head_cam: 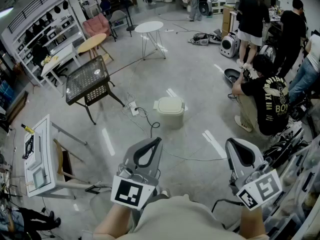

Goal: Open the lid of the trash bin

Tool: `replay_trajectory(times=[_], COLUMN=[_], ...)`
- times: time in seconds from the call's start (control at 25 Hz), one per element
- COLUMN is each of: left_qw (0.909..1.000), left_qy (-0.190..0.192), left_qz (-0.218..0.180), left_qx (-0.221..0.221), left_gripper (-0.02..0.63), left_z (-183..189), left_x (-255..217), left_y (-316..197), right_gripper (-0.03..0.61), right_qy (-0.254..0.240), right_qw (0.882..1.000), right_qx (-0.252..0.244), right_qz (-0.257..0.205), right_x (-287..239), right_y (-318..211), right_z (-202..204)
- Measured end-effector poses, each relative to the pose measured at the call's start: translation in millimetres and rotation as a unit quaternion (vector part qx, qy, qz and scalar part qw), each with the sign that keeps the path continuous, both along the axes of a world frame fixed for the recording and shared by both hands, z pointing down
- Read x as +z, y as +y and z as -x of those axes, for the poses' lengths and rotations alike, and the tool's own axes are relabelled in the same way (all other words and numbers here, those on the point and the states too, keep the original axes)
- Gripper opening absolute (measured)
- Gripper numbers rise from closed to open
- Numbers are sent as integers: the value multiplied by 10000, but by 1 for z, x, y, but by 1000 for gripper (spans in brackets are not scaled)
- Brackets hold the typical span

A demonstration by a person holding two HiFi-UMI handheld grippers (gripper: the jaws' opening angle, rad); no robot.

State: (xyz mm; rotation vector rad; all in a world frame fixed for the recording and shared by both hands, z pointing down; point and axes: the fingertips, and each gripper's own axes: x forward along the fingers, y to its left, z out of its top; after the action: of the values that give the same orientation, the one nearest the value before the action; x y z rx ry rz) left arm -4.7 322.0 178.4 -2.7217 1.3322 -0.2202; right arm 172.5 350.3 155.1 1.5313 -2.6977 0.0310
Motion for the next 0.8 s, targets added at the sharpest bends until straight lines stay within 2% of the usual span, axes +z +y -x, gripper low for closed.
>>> replay_trajectory(times=[0.28,0.56,0.8], left_qw=[9997,9997,9997], left_qy=[-245,-255,-263], left_qz=[-73,-9,-26], left_qx=[-18,-48,5], left_gripper=[3,3,2], left_z=[1,-5,-4], left_x=[-2,11,16], left_y=[1,-7,-28], right_gripper=[3,3,3], right_qy=[-446,-541,-499], right_qw=[9989,9981,9982], right_qx=[119,249,272], right_qz=[51,129,167], right_x=[4,18,26], right_y=[2,0,-21], right_z=[-7,-21,-17])
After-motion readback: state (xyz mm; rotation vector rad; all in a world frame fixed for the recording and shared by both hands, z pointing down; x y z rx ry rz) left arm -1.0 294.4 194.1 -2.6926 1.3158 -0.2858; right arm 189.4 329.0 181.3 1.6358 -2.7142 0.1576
